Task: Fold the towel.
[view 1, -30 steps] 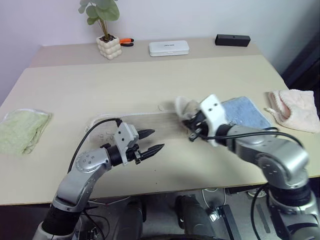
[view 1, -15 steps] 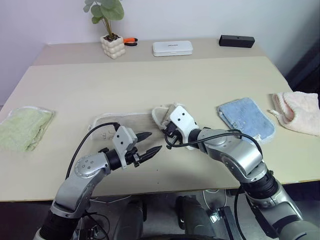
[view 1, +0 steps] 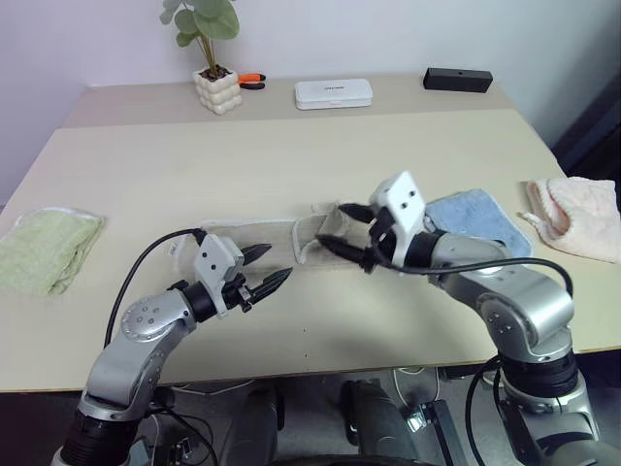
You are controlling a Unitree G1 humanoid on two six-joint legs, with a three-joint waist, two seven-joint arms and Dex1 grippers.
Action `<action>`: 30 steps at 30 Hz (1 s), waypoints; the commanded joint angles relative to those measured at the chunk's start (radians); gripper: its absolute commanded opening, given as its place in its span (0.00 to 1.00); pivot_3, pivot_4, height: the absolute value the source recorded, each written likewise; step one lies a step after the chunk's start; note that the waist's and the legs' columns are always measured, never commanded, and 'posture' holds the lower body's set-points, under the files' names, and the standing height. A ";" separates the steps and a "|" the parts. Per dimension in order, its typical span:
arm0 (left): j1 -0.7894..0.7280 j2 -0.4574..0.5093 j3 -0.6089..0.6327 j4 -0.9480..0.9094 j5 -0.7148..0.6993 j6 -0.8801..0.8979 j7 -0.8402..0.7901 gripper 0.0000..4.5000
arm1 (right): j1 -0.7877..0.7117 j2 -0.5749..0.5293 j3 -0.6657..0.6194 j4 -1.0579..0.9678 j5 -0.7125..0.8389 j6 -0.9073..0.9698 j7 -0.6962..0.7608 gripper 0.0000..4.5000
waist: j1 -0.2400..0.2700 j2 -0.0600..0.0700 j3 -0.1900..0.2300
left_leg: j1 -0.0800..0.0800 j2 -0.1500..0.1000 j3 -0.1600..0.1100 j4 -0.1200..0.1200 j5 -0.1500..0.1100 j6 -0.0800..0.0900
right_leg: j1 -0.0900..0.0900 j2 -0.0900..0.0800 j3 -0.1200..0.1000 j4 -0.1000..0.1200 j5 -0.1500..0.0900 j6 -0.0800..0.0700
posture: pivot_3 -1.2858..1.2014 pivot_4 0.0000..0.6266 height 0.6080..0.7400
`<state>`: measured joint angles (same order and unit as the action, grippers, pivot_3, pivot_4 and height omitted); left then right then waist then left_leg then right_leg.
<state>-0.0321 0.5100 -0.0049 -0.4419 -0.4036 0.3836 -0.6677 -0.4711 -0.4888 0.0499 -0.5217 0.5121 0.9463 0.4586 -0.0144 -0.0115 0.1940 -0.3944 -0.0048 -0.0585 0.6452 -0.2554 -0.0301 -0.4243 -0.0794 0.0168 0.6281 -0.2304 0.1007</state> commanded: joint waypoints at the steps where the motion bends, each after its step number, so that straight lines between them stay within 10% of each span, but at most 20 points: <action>1: 0.006 0.012 0.040 0.001 -0.007 -0.011 0.001 0.65 | -0.011 -0.062 0.064 0.140 -0.160 -0.094 -0.029 0.34 | 0.001 0.000 0.000 | 0.000 0.000 0.000 0.000 0.000 0.000 | 0.000 0.000 0.000 0.000 0.000 0.000 | 0.52 0.24 0.99; 3: 0.004 0.009 0.040 -0.002 -0.005 -0.010 0.003 0.65 | -0.012 -0.061 0.134 0.212 -0.227 -0.158 -0.027 0.13 | 0.000 0.000 0.000 | 0.000 0.000 0.000 0.000 0.000 0.000 | 0.000 0.000 0.000 0.000 0.000 -0.001 | 0.52 0.24 0.99; 30: 0.109 -0.032 0.082 -0.104 -0.035 0.039 0.113 0.65 | -0.038 0.226 0.206 0.464 -0.354 -0.395 0.054 0.18 | -0.002 -0.001 -0.001 | 0.001 0.000 0.000 0.000 0.000 0.000 | 0.000 0.000 0.000 0.001 0.000 0.000 | 0.52 0.24 0.99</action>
<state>0.0705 0.4855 0.0304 -0.4975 -0.4107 0.4125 -0.5761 -0.4997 -0.2625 0.3017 0.0206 0.1156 0.5409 0.4903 -0.0161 -0.0129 0.1932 -0.3939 -0.0048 -0.0586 0.6447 -0.2553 -0.0304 -0.4247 -0.0796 0.0171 0.6288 -0.2301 0.1009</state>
